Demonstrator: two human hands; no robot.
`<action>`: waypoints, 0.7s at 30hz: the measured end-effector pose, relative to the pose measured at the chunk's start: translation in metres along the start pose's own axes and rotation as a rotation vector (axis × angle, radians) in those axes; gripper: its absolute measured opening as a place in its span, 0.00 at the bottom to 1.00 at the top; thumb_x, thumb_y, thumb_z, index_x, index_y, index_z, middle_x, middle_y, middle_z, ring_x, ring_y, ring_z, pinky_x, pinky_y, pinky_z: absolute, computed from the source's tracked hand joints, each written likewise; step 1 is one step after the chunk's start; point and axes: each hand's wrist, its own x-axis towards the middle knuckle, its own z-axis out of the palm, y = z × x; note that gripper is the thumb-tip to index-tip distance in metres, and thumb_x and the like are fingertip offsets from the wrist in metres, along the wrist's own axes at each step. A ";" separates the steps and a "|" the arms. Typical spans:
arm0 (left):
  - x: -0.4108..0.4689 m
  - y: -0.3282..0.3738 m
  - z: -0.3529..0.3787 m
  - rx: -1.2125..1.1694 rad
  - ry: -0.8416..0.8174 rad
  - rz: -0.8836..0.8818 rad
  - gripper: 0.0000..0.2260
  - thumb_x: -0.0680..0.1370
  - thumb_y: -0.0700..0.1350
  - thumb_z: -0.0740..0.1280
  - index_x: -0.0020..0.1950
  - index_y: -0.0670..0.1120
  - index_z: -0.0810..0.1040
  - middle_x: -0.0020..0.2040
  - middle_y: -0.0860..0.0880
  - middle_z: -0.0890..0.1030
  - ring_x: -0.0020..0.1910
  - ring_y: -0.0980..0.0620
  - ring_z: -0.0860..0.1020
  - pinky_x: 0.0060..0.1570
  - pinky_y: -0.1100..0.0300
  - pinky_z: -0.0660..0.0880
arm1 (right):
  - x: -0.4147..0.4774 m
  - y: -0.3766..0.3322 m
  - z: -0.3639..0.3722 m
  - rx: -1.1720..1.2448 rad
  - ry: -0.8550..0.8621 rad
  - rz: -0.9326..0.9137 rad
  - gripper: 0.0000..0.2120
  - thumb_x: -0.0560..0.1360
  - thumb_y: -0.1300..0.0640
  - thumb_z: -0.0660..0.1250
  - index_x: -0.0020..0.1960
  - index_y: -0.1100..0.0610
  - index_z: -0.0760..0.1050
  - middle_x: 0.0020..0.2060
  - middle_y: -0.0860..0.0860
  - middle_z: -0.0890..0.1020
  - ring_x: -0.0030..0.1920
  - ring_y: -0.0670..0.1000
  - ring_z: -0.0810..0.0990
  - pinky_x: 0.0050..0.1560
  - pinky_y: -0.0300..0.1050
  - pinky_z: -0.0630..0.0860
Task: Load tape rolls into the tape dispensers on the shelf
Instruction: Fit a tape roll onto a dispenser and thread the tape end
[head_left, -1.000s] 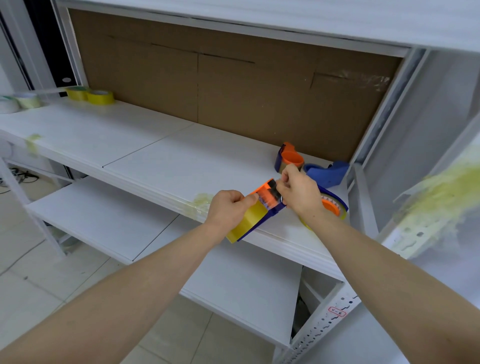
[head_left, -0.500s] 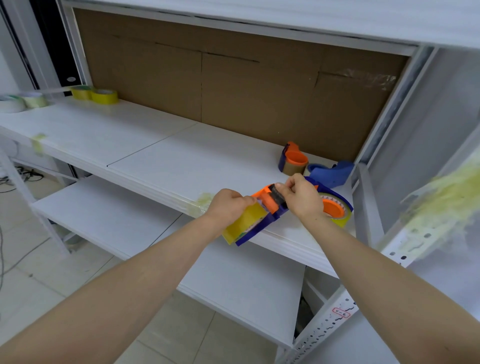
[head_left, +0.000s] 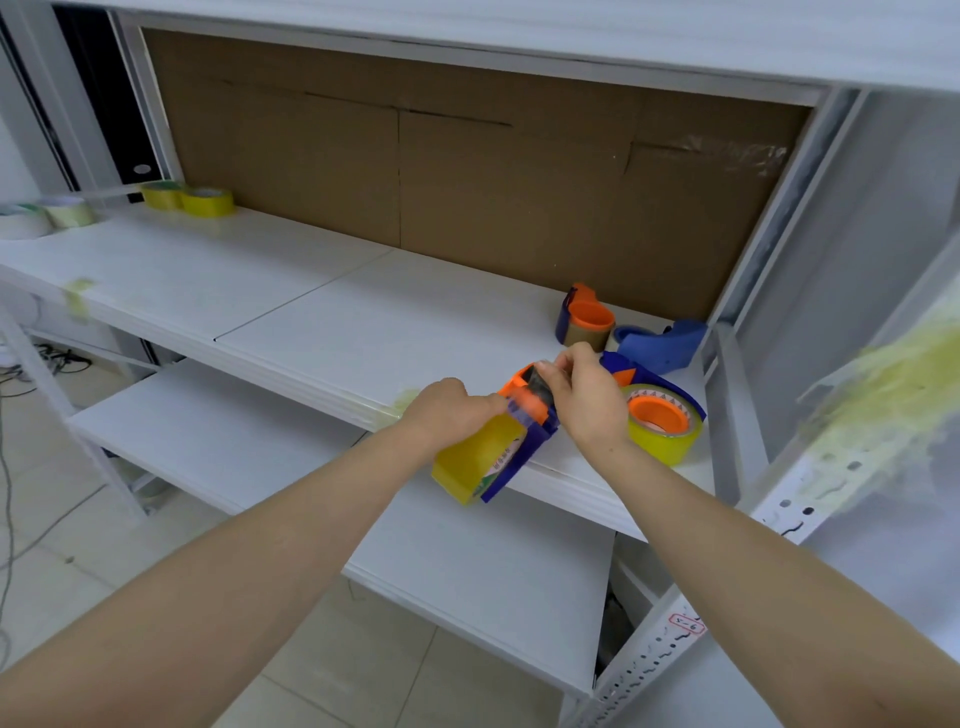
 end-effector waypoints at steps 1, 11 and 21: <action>0.001 0.003 0.000 0.036 0.007 0.002 0.18 0.76 0.54 0.65 0.58 0.41 0.73 0.53 0.42 0.77 0.52 0.44 0.77 0.45 0.56 0.72 | -0.001 -0.003 0.000 0.003 -0.002 -0.010 0.10 0.79 0.47 0.57 0.49 0.54 0.64 0.39 0.50 0.76 0.40 0.51 0.77 0.32 0.40 0.68; -0.002 0.006 0.024 -0.211 0.190 0.117 0.12 0.77 0.49 0.66 0.50 0.40 0.82 0.49 0.42 0.82 0.49 0.43 0.79 0.51 0.51 0.75 | -0.001 -0.009 0.002 -0.015 0.027 0.009 0.10 0.79 0.48 0.58 0.50 0.55 0.65 0.39 0.49 0.75 0.37 0.48 0.75 0.27 0.35 0.62; 0.009 0.007 0.027 -0.070 0.247 0.060 0.10 0.75 0.47 0.68 0.48 0.40 0.80 0.48 0.43 0.82 0.49 0.44 0.79 0.47 0.55 0.73 | -0.005 -0.007 0.005 -0.055 0.025 -0.010 0.12 0.79 0.48 0.58 0.53 0.56 0.67 0.40 0.49 0.76 0.39 0.48 0.75 0.29 0.35 0.67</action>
